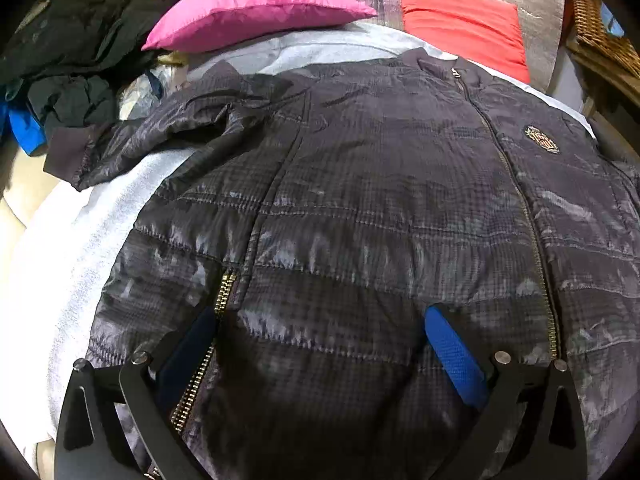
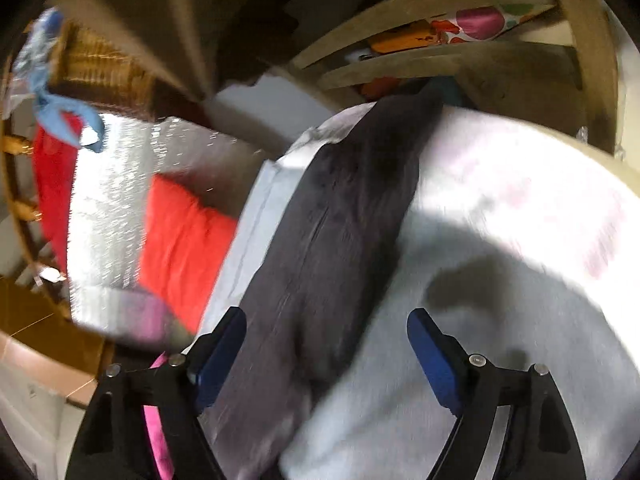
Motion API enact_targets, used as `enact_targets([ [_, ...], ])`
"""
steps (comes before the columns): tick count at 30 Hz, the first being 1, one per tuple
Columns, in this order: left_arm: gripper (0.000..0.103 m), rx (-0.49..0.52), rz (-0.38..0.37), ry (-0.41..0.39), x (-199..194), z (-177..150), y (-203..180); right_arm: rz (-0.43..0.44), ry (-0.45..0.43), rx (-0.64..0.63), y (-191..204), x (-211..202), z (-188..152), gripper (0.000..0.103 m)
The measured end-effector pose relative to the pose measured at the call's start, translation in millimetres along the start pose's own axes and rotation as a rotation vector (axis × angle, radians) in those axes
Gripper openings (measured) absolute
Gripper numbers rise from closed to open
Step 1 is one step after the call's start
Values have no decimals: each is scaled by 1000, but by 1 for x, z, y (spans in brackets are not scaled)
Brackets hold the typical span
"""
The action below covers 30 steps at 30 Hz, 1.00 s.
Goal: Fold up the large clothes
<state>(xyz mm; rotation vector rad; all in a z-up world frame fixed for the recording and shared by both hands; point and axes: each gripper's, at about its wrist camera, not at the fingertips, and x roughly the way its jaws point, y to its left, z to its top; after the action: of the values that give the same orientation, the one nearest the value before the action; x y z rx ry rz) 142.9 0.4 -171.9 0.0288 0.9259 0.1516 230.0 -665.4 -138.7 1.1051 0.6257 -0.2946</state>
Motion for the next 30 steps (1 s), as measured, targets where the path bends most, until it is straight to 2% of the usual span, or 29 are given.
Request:
enact_targets([
  [2,103,0,1,-9,0,-1,-1,-64,16,-31,6,18,11,78],
  [3,103,-3,-2,-11,0,-1,-2,-104,37,-39,8,28,13,56],
  [4,103,-1,0,-11,-3,-3,-2,-129,47,-49,8,31,16,24],
  [6,103,-15,-17,-17,-1,-3,-4,-193,25,-163,34,30,15,20],
  [7,103,-15,-18,-21,-3,-5,-3,-197,2,-232,54,26,13,16],
  [10,103,-23,-28,-26,-1,-4,0,-171,-61,-447,125,3,-8,15],
  [12,103,-27,-35,-26,-1,-4,0,-133,-110,-646,196,-20,-49,15],
  [13,103,-30,-38,-25,1,-2,1,-101,-119,-704,218,-27,-66,15],
  [15,103,-32,-42,-26,1,-2,2,7,-122,-853,272,-44,-129,15],
  [16,103,-34,-45,-26,1,-2,2,32,-119,-897,284,-46,-150,15],
  [17,103,-34,-47,-26,2,-1,3,71,-108,-964,301,-49,-188,15],
  [18,103,-36,-49,-26,2,-1,3,107,-80,-1018,312,-47,-226,16],
  [19,103,-36,-50,-26,2,-1,4,122,-53,-1048,314,-44,-247,17],
  [20,103,-36,-51,-27,2,-1,4,136,7,-1090,316,-34,-283,20],
  [21,103,-37,-53,-28,1,-2,5,135,76,-1111,313,-19,-316,37],
  [22,103,-37,-54,-29,1,-2,6,129,129,-1117,310,-9,-332,80],
  [23,103,-38,-56,-30,1,-3,6,129,222,-1124,301,7,-359,96],
  [24,103,-39,-60,-31,1,-3,7,121,268,-1131,294,17,-375,100],
  [26,103,-41,-66,-32,1,-4,8,87,335,-1127,268,31,-399,100],
  [30,103,-41,-65,-36,1,-4,8,121,372,-975,241,22,-384,100],
])
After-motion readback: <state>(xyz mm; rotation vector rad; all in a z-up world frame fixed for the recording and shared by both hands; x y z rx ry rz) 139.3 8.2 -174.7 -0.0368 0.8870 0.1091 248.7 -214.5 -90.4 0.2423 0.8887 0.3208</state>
